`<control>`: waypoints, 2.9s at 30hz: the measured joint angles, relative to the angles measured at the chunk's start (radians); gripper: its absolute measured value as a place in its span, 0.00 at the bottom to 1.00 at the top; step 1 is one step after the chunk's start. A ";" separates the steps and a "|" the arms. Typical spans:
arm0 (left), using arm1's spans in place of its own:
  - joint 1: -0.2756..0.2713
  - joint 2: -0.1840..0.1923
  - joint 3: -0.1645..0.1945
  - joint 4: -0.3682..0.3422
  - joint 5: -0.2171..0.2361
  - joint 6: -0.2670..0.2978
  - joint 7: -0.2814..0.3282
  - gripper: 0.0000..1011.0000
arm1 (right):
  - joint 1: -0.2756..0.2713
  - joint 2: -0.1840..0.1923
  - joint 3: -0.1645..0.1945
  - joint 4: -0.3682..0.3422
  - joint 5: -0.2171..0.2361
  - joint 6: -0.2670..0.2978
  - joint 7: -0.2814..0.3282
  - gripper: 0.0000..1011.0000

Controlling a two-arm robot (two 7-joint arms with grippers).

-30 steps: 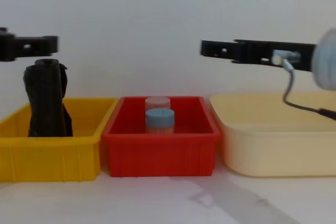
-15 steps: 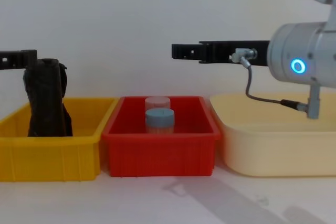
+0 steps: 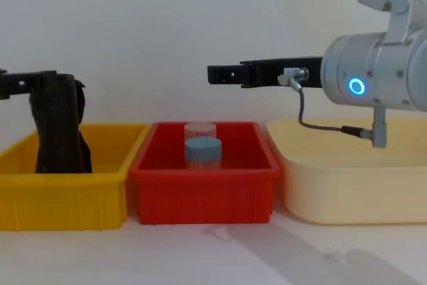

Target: Pick up the garbage bag with the one hand and transfer it to the other hand.

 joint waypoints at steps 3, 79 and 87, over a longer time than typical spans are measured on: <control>-0.020 -0.016 0.009 0.024 0.002 -0.003 0.011 0.99 | 0.012 -0.001 0.000 0.016 -0.004 0.001 0.008 0.99; -0.278 -0.119 0.123 0.321 0.086 0.097 0.004 0.99 | 0.165 -0.070 -0.020 0.278 -0.059 0.102 0.122 0.99; -0.279 -0.119 0.123 0.322 0.087 0.098 0.003 0.99 | 0.203 -0.092 -0.026 0.354 -0.068 0.102 0.136 0.99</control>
